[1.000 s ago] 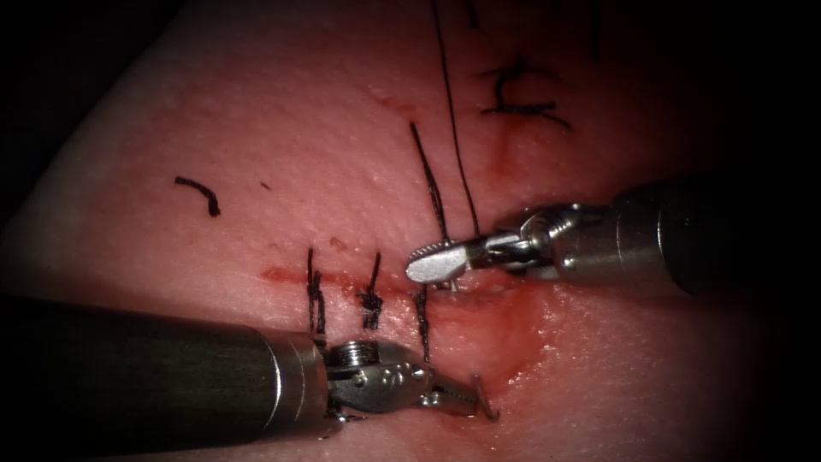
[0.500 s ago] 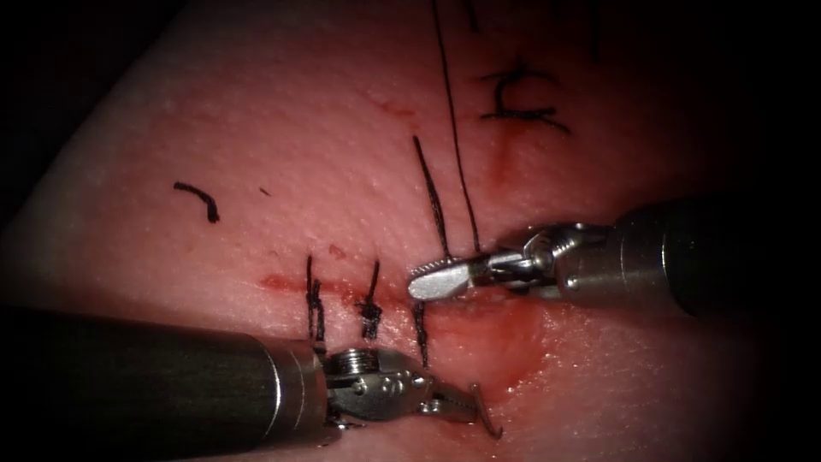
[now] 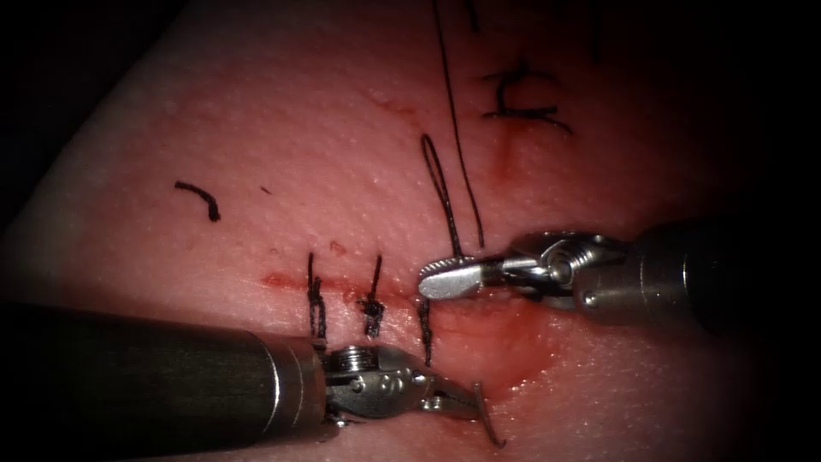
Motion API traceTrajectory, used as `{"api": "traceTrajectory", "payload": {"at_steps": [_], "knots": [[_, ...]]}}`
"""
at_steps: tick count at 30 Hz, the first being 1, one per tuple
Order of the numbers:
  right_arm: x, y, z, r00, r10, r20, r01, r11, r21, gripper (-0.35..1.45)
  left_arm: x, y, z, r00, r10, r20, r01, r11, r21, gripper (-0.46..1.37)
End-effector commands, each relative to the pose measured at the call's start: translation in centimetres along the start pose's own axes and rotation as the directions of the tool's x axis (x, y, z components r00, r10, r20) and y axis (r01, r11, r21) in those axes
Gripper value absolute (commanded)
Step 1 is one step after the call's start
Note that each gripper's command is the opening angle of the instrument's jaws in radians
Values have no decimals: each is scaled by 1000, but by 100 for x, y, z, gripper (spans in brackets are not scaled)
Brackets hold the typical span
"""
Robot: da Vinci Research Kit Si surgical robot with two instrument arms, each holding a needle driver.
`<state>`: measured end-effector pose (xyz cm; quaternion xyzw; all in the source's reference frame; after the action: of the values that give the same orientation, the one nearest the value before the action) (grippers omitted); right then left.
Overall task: Wound Closure
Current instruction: Insert the needle through the bottom of the skin with the right, then pull the needle the rest of the way through the skin with the left gripper
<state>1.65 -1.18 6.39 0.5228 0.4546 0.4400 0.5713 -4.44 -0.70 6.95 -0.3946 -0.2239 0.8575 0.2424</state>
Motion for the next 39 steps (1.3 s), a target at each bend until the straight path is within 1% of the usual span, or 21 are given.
{"api": "traceTrajectory", "payload": {"at_steps": [1, 2, 3, 5, 6, 8, 10, 12, 13, 15, 18, 21, 24, 25, 26, 29, 32, 33, 34, 37, 39], "knots": [[0, 4, -1, 1000, -8, -21, 8, 1000, -8, 70, 0, 0, -1, 1000, 4, -2, -4, 1000, -2, -35], [3, 5, -3, 1000, -7, -28, 7, 1000, -10, 78, 0, 0, -1, 1000, 4, -2, -4, 1000, -2, -35], [15, 14, -9, 998, -20, -55, 18, 999, -27, 104, -1, 1, -2, 1000, 21, -16, -21, 1000, -1, -35], [19, 18, -13, 998, -19, -66, 16, 999, -33, 109, -1, 1, -2, 999, 26, -25, -26, 1000, 0, -34], [26, 22, -18, 996, -29, -79, 26, 999, -38, 114, -1, 0, -2, 998, 43, -39, -43, 999, 3, -28], [34, 28, -26, 994, -50, -92, 46, 998, -46, 119, 0, 0, -2, 997, 54, -59, -54, 999, 6, -21], [39, 32, -32, 993, -73, -95, 68, 996, -54, 119, 0, 0, -2, 996, 65, -67, -65, 998, 8, -17], [49, 39, -46, 988, -119, -97, 113, 991, -66, 120, 0, 0, -2, 994, 76, -76, -76, 997, 9, -12], [49, 40, -47, 987, -124, -97, 118, 991, -67, 120, 1, 0, -3, 994, 76, -79, -75, 997, 10, -12], [57, 44, -60, 982, -164, -98, 157, 985, -78, 125, 2, -1, -4, 992, 86, -93, -85, 996, 12, -7], [63, 49, -79, 969, -226, -95, 218, 972, -92, 125, 4, -3, -6, 989, 94, -111, -93, 996, 14, -2], [64, 52, -96, 955, -283, -89, 274, 957, -101, 125, 6, -2, -9, 987, 104, -122, -102, 995, 16, -1], [64, 54, -117, 912, -403, -74, 394, 912, -113, 125, 9, 0, -12, 982, 117, -145, -115, 993, 21, 2], [61, 54, -132, 874, -482, -63, 472, 872, -128, 123, 12, 3, -16, 979, 125, -159, -123, 992, 25, 6], [59, 55, -136, 865, -498, -63, 487, 862, -138, 122, 13, 4, -17, 977, 130, -167, -127, 992, 27, 6], [50, 54, -147, 858, -509, -63, 496, 855, -151, 119, 18, 6, -20, 973, 136, -184, -132, 991, 31, 12], [33, 49, -152, 848, -528, -50, 512, 840, -178, 118, 26, 8, -27, 970, 152, -192, -149, 988, 29, 33], [32, 48, -152, 848, -528, -51, 512, 840, -179, 117, 26, 8, -28, 970, 151, -192, -149, 988, 28, 35], [27, 46, -152, 842, -537, -50, 521, 833, -185, 118, 29, 8, -31, 969, 155, -193, -153, 988, 26, 40], [15, 43, -150, 828, -559, -45, 542, 819, -187, 117, 35, 8, -37, 968, 161, -194, -159, 987, 23, 59], [6, 43, -147, 822, -567, -43, 551, 813, -189, 115, 40, 8, -38, 968, 156, -195, -155, 988, 22, 83]]}}
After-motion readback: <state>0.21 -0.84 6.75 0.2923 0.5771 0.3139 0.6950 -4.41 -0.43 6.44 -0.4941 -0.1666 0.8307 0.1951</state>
